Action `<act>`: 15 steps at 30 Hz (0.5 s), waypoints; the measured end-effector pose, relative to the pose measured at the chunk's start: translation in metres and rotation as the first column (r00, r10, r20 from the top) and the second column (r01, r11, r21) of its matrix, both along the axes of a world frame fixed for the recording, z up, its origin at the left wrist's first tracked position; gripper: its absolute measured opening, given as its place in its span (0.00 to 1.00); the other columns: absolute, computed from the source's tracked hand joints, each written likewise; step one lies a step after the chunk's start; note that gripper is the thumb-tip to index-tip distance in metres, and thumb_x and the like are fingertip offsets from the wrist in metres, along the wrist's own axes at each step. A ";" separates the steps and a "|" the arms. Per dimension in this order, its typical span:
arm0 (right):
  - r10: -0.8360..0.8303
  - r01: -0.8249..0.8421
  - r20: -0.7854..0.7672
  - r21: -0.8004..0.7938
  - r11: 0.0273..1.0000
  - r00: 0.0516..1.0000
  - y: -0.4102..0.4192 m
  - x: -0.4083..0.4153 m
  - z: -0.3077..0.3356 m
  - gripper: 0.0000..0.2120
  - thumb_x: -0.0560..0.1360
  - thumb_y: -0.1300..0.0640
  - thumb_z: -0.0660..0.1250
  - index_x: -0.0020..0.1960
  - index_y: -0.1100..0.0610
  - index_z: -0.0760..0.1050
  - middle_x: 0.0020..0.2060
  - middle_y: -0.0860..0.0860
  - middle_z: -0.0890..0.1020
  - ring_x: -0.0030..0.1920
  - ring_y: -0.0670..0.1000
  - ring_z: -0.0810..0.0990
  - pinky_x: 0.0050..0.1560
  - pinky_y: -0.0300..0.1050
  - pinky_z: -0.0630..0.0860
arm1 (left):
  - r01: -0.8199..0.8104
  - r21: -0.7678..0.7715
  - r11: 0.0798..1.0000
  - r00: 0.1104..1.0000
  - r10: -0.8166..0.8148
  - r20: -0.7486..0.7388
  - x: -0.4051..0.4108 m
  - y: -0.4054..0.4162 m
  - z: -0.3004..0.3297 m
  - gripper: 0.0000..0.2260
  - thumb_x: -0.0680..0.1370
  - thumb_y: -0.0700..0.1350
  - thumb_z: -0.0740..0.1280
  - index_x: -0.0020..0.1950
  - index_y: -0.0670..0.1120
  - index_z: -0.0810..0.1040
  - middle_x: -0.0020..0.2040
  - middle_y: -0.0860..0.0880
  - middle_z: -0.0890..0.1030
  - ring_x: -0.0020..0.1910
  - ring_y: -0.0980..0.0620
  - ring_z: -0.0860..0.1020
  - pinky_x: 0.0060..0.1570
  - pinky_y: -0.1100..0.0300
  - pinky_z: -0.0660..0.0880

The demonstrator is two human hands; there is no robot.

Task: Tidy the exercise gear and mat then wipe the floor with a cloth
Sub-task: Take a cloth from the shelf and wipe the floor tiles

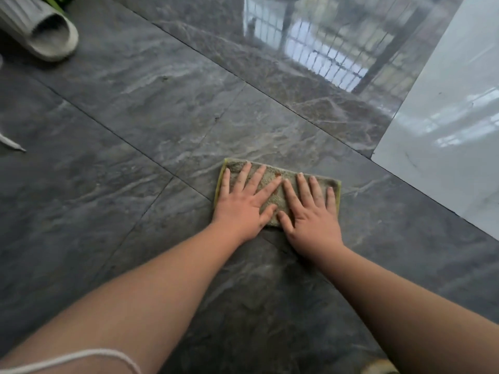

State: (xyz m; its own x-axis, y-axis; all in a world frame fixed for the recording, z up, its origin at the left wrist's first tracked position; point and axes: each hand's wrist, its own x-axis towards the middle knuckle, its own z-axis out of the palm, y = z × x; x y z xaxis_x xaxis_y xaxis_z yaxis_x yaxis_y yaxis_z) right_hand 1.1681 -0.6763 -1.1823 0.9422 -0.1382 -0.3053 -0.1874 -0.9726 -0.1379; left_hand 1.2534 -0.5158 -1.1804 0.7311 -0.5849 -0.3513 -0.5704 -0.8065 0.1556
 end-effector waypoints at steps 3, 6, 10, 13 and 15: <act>0.068 -0.068 0.007 0.016 0.998 0.998 0.043 -0.014 0.000 0.34 0.78 0.36 0.50 0.80 0.45 0.48 0.80 0.52 0.50 0.80 0.55 0.44 0.76 0.65 0.43 | -0.104 0.003 0.995 0.995 0.104 0.005 -0.027 0.047 0.002 0.28 0.79 0.65 0.45 0.77 0.66 0.38 0.81 0.54 0.41 0.79 0.47 0.37 0.73 0.38 0.33; 0.186 -0.187 0.019 0.051 0.981 0.982 0.080 -0.020 0.002 0.34 0.78 0.36 0.53 0.80 0.44 0.50 0.80 0.51 0.52 0.80 0.55 0.46 0.76 0.65 0.44 | -0.214 -0.001 0.977 0.976 0.214 0.036 -0.055 0.094 0.000 0.28 0.79 0.65 0.48 0.78 0.65 0.43 0.81 0.53 0.47 0.80 0.47 0.43 0.74 0.37 0.38; 0.340 -0.340 0.011 0.094 0.936 0.940 0.123 -0.021 0.005 0.34 0.77 0.36 0.53 0.80 0.44 0.49 0.80 0.52 0.52 0.80 0.56 0.46 0.76 0.66 0.45 | -0.358 0.020 0.933 0.933 0.357 0.045 -0.085 0.144 -0.002 0.29 0.78 0.63 0.52 0.78 0.64 0.48 0.81 0.52 0.52 0.80 0.45 0.48 0.74 0.35 0.45; 0.377 -0.377 0.021 0.085 0.922 0.926 0.139 -0.012 0.002 0.34 0.78 0.36 0.53 0.80 0.44 0.51 0.80 0.52 0.53 0.80 0.57 0.47 0.75 0.68 0.46 | -0.397 0.001 0.918 0.917 0.396 0.047 -0.087 0.162 -0.001 0.29 0.78 0.63 0.53 0.78 0.64 0.49 0.81 0.52 0.53 0.80 0.45 0.50 0.74 0.35 0.46; 0.403 -0.406 0.044 0.070 0.911 0.914 0.143 0.001 -0.001 0.33 0.78 0.35 0.53 0.80 0.43 0.51 0.80 0.51 0.53 0.80 0.56 0.48 0.75 0.67 0.47 | -0.430 -0.011 0.903 0.902 0.430 0.051 -0.082 0.166 -0.003 0.29 0.78 0.63 0.53 0.78 0.63 0.49 0.81 0.52 0.53 0.80 0.45 0.51 0.74 0.35 0.46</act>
